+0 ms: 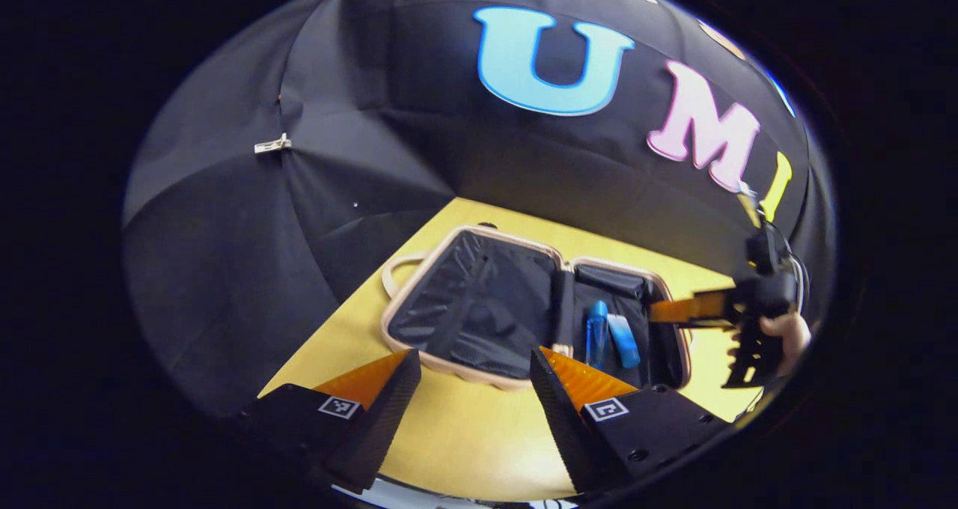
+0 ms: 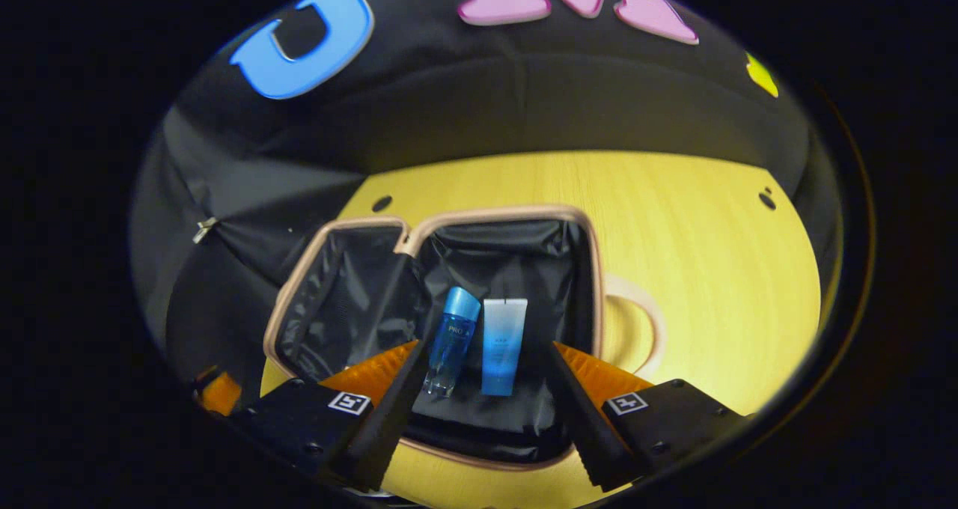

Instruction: First open the suitcase, pack the skin care products into it, and then close the suitcase.

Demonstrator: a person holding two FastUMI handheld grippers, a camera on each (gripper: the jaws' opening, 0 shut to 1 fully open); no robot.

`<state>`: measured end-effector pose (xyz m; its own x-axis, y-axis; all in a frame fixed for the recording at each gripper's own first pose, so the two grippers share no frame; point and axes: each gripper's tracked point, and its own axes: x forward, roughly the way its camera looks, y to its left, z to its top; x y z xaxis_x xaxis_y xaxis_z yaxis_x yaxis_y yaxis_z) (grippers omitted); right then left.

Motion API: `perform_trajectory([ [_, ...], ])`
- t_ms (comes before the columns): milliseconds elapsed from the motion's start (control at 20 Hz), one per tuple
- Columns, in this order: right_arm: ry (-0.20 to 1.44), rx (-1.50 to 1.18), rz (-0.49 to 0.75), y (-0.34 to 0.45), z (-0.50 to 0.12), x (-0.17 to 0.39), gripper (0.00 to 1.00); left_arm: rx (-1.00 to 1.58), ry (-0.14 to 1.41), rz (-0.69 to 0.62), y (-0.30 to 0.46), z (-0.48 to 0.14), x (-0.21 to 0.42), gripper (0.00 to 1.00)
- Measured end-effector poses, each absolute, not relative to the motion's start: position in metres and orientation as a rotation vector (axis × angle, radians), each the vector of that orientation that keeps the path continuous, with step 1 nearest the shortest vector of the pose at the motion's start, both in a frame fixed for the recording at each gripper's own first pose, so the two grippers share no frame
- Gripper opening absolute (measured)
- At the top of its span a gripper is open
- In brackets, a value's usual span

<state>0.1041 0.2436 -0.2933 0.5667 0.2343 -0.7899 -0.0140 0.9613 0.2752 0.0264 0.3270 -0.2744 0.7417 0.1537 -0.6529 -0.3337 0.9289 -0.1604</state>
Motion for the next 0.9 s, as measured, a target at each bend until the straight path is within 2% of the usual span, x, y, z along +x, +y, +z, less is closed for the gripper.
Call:
perform_trajectory([
  [50, 0.912, 0.237, 0.152, 0.236, -0.276, 0.1, 0.98, -0.312, 0.673, 0.291, 0.347, -0.277, 0.034, 0.87],
  [100, 0.873, 0.23, 0.146, 0.227, -0.261, 0.094, 0.97, -0.344, 0.66, 0.31, 0.368, -0.279, 0.045, 0.93],
  [350, 0.795, 0.285, 0.022, 0.168, -0.224, 0.037, 0.97, -0.535, 0.683, 0.375, 0.462, -0.32, 0.096, 0.9],
  [400, 0.774, 0.267, -0.007, 0.149, -0.217, 0.014, 0.97, -0.562, 0.71, 0.39, 0.476, -0.335, 0.107, 0.83],
  [450, 0.761, 0.236, -0.023, 0.137, -0.215, 0.002, 0.97, -0.588, 0.736, 0.395, 0.485, -0.354, 0.117, 0.87],
  [650, 0.739, 0.141, -0.053, 0.111, -0.205, -0.033, 0.97, -0.684, 0.78, 0.393, 0.491, -0.391, 0.146, 0.86],
  [700, 0.744, 0.12, -0.06, 0.105, -0.203, -0.041, 0.97, -0.694, 0.793, 0.395, 0.493, -0.399, 0.15, 0.92],
  [750, 0.747, 0.106, -0.065, 0.103, -0.202, -0.048, 0.97, -0.694, 0.814, 0.41, 0.497, -0.409, 0.152, 0.82],
  [900, 0.771, 0.086, -0.041, 0.114, -0.203, -0.07, 0.97, -0.796, 0.849, 0.421, 0.496, -0.428, 0.155, 0.8],
])
